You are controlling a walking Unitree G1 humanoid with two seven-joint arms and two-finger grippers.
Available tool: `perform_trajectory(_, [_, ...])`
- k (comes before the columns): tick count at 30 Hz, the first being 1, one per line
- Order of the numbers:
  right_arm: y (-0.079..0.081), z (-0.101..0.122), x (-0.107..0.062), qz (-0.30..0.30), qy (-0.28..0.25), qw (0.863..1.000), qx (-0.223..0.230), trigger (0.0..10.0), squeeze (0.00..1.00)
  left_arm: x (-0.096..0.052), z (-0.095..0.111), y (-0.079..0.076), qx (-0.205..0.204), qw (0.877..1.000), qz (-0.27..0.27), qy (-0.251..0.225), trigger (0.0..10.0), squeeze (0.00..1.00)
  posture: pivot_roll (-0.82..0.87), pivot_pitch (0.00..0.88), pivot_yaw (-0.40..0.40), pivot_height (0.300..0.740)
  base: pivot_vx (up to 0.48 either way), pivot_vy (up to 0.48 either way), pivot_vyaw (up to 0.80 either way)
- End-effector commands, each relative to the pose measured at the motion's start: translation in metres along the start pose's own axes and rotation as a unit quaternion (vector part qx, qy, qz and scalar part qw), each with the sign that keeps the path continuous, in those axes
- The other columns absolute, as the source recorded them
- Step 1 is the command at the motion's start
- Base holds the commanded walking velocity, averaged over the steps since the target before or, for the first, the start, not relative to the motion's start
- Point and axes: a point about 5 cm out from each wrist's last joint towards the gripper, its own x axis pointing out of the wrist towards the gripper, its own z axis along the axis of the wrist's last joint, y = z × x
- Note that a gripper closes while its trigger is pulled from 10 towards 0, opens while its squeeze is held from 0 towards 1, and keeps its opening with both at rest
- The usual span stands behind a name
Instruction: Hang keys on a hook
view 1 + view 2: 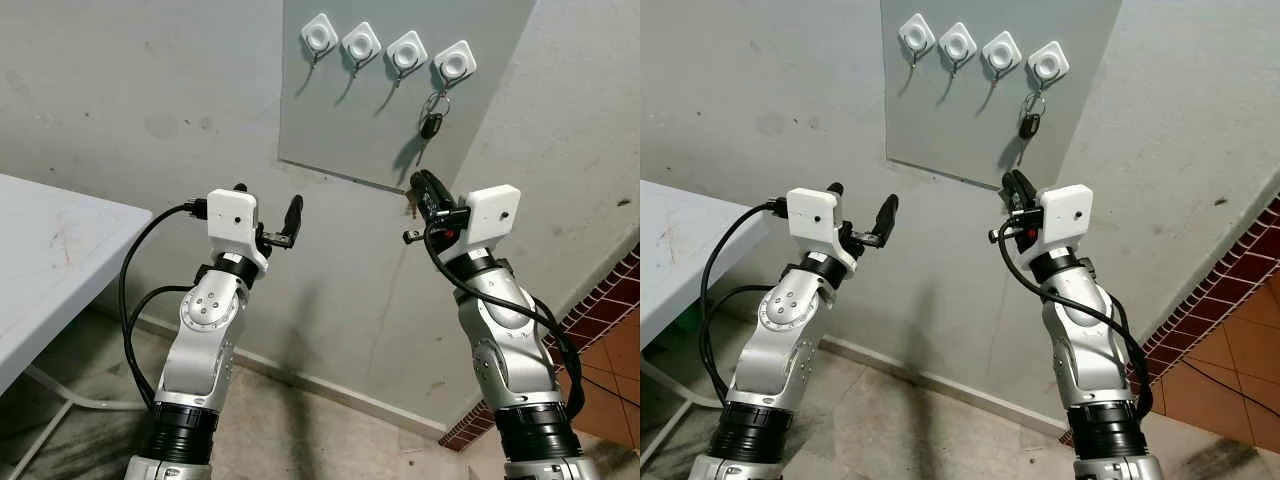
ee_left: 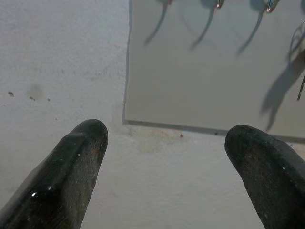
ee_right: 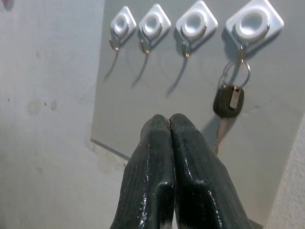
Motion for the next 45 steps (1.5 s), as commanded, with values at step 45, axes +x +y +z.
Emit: perform_trajectory(45, [0.0060, 0.0075, 0.0007, 0.023, -0.017, 1.000, 0.009, 10.0, 0.00, -0.0016, 0.0113, 0.0037, -0.012, 1.000, 0.009, -0.010, 10.0, 0.00, 0.06, 0.000, -0.084, 0.740, 0.225, 0.000, 0.00])
